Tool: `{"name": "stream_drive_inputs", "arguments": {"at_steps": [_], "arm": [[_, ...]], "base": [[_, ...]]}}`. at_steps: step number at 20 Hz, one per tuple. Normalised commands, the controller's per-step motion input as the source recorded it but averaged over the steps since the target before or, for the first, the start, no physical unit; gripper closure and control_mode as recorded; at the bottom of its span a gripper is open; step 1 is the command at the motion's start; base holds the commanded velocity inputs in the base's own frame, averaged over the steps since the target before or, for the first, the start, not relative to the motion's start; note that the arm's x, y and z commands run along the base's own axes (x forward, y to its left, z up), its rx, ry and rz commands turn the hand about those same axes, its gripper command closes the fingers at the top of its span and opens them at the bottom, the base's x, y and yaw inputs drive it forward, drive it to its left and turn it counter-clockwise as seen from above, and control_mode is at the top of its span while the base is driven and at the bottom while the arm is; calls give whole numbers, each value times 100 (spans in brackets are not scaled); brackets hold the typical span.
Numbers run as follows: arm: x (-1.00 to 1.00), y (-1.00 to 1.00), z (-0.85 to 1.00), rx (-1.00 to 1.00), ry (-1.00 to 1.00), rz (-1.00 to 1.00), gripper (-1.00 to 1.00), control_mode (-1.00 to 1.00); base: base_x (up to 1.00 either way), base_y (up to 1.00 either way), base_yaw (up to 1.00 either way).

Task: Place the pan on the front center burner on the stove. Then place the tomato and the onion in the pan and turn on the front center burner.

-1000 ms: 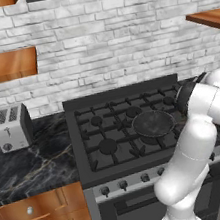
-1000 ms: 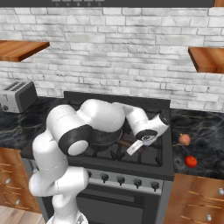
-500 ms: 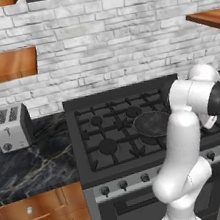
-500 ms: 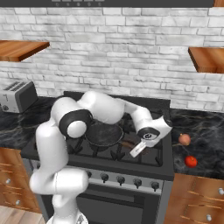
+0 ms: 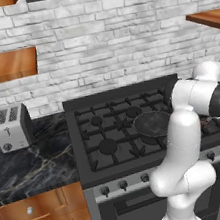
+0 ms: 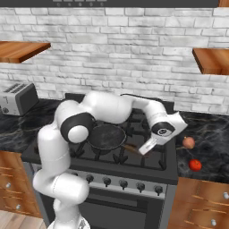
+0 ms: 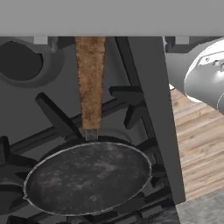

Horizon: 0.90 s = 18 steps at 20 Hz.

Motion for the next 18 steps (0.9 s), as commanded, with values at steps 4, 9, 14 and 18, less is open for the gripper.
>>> {"name": "stream_drive_inputs", "arguments": {"at_steps": [4,9,14,18], "arm": [[-33,12,67,3,0,-10,-100,-100],[-17,11,22,0,-12,-50,-100,-100],[3,27,8,-10,-18,-68,-100,-100],[29,9,26,-15,-6,-69,-100,-100]], "base": [[0,0,0],[0,0,0],[0,0,0],[0,0,0]]}}
